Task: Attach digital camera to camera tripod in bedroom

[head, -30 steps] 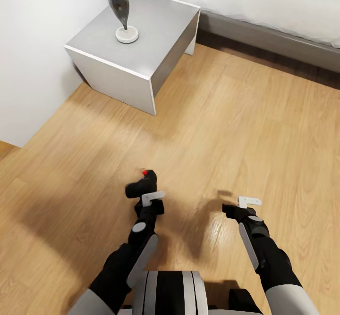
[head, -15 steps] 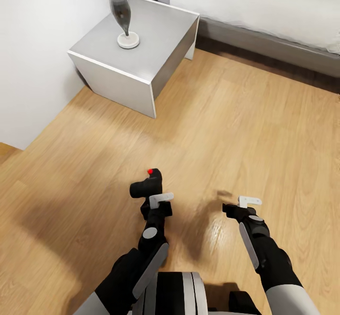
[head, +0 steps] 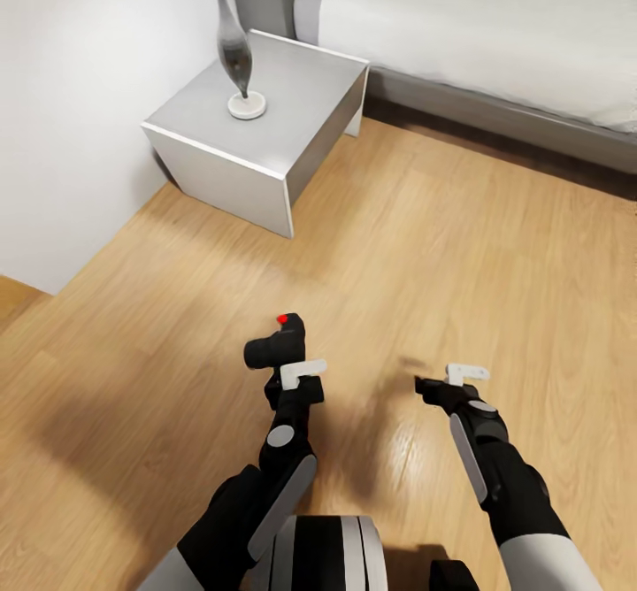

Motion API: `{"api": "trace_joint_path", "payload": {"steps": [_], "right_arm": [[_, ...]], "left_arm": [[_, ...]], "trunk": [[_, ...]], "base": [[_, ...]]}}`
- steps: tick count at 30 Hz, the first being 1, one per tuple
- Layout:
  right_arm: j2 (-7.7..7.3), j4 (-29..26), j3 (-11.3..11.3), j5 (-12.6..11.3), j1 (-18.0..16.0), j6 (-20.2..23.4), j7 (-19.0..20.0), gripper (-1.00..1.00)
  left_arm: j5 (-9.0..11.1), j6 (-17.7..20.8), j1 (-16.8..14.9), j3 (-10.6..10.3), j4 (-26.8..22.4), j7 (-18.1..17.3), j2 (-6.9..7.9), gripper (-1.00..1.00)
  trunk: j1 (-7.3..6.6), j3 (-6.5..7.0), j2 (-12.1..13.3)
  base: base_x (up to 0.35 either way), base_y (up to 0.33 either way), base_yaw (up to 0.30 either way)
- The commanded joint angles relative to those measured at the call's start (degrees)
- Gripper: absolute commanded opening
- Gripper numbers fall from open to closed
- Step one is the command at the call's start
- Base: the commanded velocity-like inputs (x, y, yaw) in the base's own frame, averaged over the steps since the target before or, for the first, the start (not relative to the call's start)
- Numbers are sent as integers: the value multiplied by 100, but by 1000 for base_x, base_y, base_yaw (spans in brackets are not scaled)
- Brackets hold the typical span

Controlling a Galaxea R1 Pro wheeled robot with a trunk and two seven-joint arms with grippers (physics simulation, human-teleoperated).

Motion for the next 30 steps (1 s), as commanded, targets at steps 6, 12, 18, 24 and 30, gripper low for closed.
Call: {"api": "trace_joint_path", "payload": {"steps": [6,12,18,24,30], "right_arm": [[-85,-125,-20,-48,-1,214,1028,100],[-90,-116,-198,-57,-1,155,1434,100],[-41,-64,-245,-30,-1,-326,1370,100],[-84,-48,-259,-60,-1,-482,1283,100],[-107,-113,-284,-66,-1,96,1479,100]], "left_arm": [[472,12,-4,131,222,-447,232,-100],[1514,-82,-4,946,492,-2061,921,-100],[2052,-144,-4,1610,855,-3955,1465,-100],[2132,-146,-4,1872,1158,-5038,1586,-100],[2136,-144,-4,1927,1202,-5277,1593,-100]], "trunk": [[-16,130,7],[-31,263,15],[-47,396,23],[-62,529,31],[-78,662,39]], "base": [[0,0,0],[0,0,0],[0,0,0],[0,0,0],[0,0,0]]}}
